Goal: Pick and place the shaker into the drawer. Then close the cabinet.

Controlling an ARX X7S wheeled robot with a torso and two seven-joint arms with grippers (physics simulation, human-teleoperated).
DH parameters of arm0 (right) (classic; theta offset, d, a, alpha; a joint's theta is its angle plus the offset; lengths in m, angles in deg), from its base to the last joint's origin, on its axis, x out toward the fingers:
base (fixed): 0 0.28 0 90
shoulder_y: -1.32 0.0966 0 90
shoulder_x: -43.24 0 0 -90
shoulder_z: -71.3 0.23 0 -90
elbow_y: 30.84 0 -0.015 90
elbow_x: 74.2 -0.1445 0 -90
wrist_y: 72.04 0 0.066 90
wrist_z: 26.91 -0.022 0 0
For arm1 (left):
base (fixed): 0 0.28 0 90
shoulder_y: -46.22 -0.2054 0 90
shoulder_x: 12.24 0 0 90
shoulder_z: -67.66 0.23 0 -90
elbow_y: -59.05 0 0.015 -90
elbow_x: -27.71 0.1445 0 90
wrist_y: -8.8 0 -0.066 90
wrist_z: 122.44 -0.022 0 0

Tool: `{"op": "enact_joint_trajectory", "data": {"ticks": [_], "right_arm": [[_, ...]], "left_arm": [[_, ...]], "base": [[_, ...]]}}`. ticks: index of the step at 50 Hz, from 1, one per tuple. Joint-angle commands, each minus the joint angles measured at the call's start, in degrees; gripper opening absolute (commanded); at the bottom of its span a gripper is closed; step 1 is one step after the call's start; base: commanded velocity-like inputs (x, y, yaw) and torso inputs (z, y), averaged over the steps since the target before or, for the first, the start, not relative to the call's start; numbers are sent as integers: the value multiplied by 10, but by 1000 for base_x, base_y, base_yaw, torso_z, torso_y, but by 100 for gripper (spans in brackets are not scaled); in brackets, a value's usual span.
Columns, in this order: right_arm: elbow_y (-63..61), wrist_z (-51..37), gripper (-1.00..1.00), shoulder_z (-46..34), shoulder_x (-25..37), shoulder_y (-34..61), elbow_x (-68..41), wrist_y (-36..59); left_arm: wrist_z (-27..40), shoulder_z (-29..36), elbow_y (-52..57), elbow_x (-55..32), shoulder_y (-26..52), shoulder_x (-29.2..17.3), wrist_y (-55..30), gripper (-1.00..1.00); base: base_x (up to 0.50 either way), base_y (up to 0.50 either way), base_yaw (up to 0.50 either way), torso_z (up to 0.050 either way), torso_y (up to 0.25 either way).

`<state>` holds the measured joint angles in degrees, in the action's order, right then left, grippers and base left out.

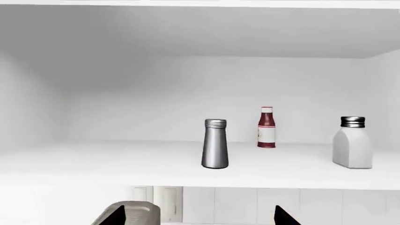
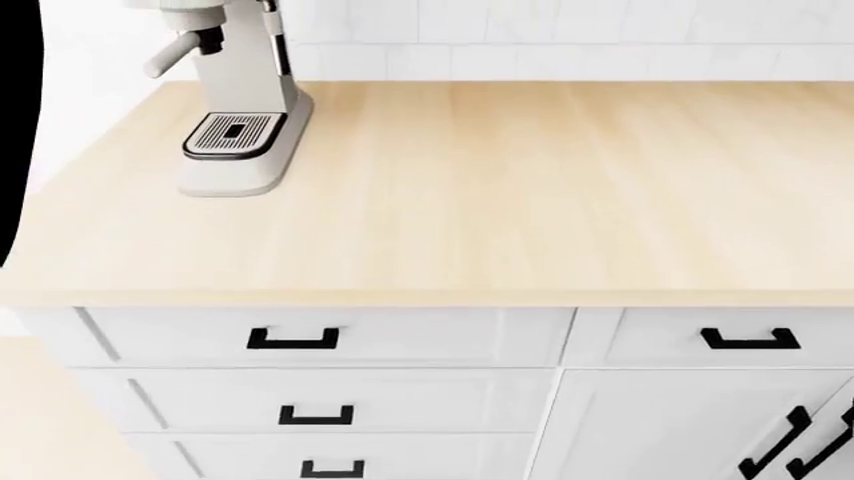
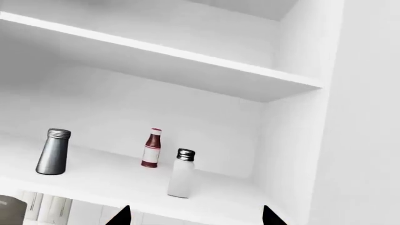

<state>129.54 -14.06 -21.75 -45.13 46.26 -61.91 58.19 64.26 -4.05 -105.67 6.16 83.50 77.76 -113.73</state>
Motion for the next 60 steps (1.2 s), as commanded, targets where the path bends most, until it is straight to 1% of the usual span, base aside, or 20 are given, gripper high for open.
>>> {"op": "enact_joint_trajectory", "data": {"ticks": [1, 3, 6, 10, 17, 22, 31, 35, 41, 47, 51, 54, 57, 60], "right_arm": [[9, 15, 100, -2, -1, 1, 2, 17], [11, 16, 100, -4, -1, 1, 4, 19], [12, 18, 100, -4, -2, 1, 5, 21], [18, 21, 100, -6, -2, 1, 5, 20], [17, 22, 100, -7, 2, 1, 7, 23], [24, 22, 100, -8, 6, 1, 5, 21], [36, 11, 100, -8, 10, 1, -4, 19], [45, 5, 100, -19, 12, 0, -10, 28], [46, 11, 100, -56, 15, 0, -49, 37], [46, 17, 100, -96, 18, 0, -84, 40], [46, 19, 100, -107, 20, 0, -95, 41], [46, 33, 100, -106, 18, 0, -95, 45], [46, 74, 100, -105, 14, 0, -98, 61], [46, 98, 100, -117, 10, -1, -105, 73]], "left_arm": [[8, -24, -3, 17, -10, 0, 2, 100], [6, -17, -3, 12, -13, 0, 4, 100], [1, -28, -3, 13, -12, 0, 6, 100], [-1, -25, -3, 21, -14, 0, 10, 100], [-9, 13, -3, -8, 3, 0, 21, 100], [-12, 22, -3, -9, 9, 0, 24, 100], [-17, 54, -3, -40, 7, 0, 22, 100], [-18, 59, -3, -43, 3, 0, 19, 100], [-20, 78, -3, -58, -6, 0, 19, 100], [-21, 85, -3, -61, -9, 0, 19, 100], [-22, 98, -3, -75, -9, 0, 17, 100], [-22, 100, -3, -76, -8, 0, 15, 100], [-21, 91, -3, -63, -10, 0, 12, 100], [-19, 82, -3, -47, -14, 0, 5, 100]], "base": [[500, 0, 0, 0, 0], [500, 0, 0, 0, 0], [500, 0, 0, 0, 0], [500, 0, 0, 0, 0], [500, 0, 0, 0, 0], [500, 0, 0, 0, 0], [462, 0, 0, 0, 2], [0, 0, 0, 0, 2], [22, -5, 0, 0, 0], [500, -50, 0, 0, 0], [500, -48, 0, 0, 0], [500, -34, 0, 0, 0], [0, 0, 0, 0, 0], [0, 0, 0, 0, 0]]}}
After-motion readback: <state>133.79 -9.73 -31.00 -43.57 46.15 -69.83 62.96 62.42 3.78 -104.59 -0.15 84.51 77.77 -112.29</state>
